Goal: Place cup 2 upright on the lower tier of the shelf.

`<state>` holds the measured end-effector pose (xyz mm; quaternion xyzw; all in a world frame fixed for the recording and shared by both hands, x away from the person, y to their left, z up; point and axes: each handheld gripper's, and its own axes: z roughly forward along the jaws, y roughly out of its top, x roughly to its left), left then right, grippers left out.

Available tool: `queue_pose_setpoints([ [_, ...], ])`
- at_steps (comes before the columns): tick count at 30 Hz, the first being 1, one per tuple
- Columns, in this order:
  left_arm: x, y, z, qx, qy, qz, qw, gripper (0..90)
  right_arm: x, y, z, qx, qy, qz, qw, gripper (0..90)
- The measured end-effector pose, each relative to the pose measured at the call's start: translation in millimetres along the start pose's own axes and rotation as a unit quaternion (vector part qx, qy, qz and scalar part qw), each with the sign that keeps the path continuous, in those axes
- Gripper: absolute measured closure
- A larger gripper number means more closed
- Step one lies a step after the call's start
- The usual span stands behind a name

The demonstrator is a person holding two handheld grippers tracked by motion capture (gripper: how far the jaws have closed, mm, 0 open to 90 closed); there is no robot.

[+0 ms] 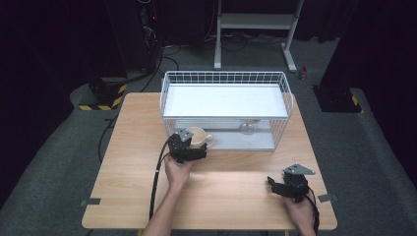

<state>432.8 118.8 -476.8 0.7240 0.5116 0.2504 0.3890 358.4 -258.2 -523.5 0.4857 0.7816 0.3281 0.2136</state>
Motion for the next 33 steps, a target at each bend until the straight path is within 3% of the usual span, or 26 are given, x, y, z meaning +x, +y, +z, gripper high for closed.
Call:
queue_pose_setpoints([
  [9,-5.2,6.6,11.5,0.004,0.005,0.018,0.9998,8.9,0.0,0.0,0.0,0.0,0.0,0.0,1.0,25.6],
  [22,-1.6,7.1,19.8,-0.003,0.008,0.016,0.9998,8.9,0.0,0.0,0.0,0.0,0.0,0.0,1.0,25.6],
  [25,-1.2,11.7,22.4,0.011,0.008,0.018,0.9998,8.9,0.0,0.0,0.0,0.0,0.0,0.0,1.0,25.6],
  [33,-1.7,13.6,25.3,0.015,0.012,0.018,0.9997,8.6,-0.2,0.0,0.1,-0.001,0.0,-0.001,1.0,25.6],
])
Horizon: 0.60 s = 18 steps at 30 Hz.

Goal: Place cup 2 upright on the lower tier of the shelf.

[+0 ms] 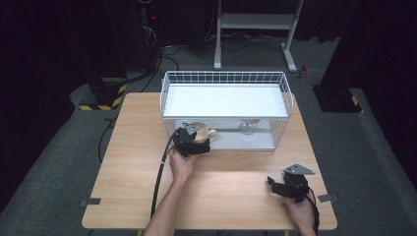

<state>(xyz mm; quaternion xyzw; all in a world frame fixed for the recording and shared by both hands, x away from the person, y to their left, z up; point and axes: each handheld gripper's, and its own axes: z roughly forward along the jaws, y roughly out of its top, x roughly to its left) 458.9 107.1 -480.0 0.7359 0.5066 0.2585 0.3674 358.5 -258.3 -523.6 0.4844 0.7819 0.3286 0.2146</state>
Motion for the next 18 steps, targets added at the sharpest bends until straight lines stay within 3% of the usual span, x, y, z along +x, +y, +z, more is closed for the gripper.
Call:
queue_pose_setpoints([
  [9,2.4,-0.4,1.7,0.013,-0.009,-0.002,0.9999,1.2,0.0,0.0,0.0,0.0,0.0,0.0,1.0,25.6],
  [18,3.3,0.2,-5.1,0.009,-0.016,-0.012,0.9998,0.3,0.2,0.0,-0.1,0.001,0.0,0.001,1.0,25.6],
])
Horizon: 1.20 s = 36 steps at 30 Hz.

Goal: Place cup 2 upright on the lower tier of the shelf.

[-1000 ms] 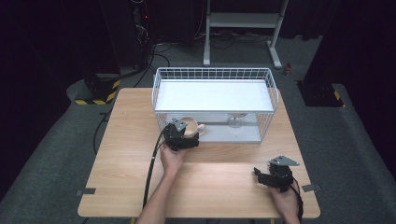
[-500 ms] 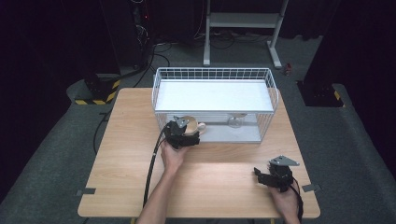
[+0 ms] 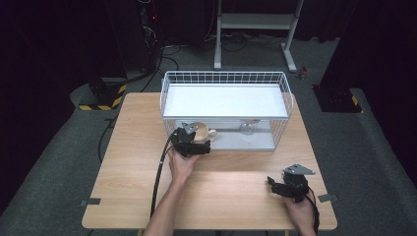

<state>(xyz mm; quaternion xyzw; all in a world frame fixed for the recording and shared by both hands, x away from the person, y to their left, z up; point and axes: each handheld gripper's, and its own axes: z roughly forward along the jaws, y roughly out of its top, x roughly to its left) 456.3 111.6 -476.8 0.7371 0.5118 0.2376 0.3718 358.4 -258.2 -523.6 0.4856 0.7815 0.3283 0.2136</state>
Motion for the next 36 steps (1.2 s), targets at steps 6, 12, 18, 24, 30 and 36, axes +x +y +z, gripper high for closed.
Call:
queue_pose_setpoints([
  [6,2.4,-2.5,-3.0,0.003,-0.007,-0.003,1.0,0.2,0.0,0.0,0.0,0.0,0.0,0.0,1.0,25.6],
  [12,3.2,-6.6,-7.4,0.004,-0.006,-0.004,1.0,0.2,-0.2,0.0,0.1,-0.001,0.0,-0.001,1.0,25.6],
  [18,3.4,-11.5,-9.9,0.015,-0.009,-0.009,0.9998,0.7,-0.2,0.0,0.1,-0.001,0.0,-0.001,1.0,25.6],
  [24,3.5,-18.2,-12.6,0.012,0.0,-0.008,0.9999,6.4,-0.2,0.0,0.1,-0.001,0.0,-0.001,1.0,25.6],
  [30,1.3,-22.2,-13.0,0.016,0.005,-0.003,0.9999,14.6,-0.2,0.0,0.1,-0.001,0.0,-0.002,1.0,25.6],
  [36,-2.6,-23.7,-8.9,0.018,0.01,0.001,0.9998,17.5,-0.1,0.0,0.1,-0.001,0.0,-0.001,1.0,25.6],
])
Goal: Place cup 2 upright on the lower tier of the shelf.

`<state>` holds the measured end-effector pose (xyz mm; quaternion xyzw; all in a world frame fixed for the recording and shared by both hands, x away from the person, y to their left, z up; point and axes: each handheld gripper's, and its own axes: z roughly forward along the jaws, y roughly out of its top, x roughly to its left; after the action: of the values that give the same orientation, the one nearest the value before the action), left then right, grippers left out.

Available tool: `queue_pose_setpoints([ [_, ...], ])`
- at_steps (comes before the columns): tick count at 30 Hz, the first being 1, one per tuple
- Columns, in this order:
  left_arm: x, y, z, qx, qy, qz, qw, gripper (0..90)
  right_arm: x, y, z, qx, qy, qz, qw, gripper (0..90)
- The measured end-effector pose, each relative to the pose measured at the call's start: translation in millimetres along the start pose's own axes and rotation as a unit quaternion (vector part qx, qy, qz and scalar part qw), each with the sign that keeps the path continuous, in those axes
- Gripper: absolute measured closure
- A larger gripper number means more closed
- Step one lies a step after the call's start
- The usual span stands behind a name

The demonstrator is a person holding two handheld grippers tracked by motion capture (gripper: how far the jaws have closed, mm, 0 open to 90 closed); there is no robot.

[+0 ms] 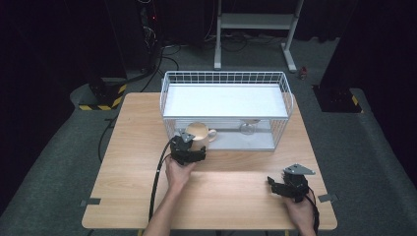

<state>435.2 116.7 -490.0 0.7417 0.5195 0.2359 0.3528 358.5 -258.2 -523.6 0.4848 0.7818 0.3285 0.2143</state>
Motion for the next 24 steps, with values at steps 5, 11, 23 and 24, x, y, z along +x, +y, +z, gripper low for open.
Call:
queue_pose_setpoints([
  [5,-2.4,1.6,2.5,0.002,0.015,0.004,0.9999,20.7,0.0,0.0,0.0,0.0,0.0,0.0,1.0,25.6],
  [11,-3.9,3.4,7.7,0.008,0.031,0.006,0.9995,26.2,0.0,0.0,0.0,0.0,0.0,0.0,1.0,25.6],
  [23,-3.7,11.5,20.3,0.012,0.044,0.009,0.9989,43.2,0.0,0.0,0.0,0.0,0.0,0.0,1.0,25.6],
  [24,-3.7,12.8,22.2,0.011,0.045,0.006,0.9989,44.5,0.0,0.0,0.1,0.0,0.0,0.0,1.0,25.6],
])
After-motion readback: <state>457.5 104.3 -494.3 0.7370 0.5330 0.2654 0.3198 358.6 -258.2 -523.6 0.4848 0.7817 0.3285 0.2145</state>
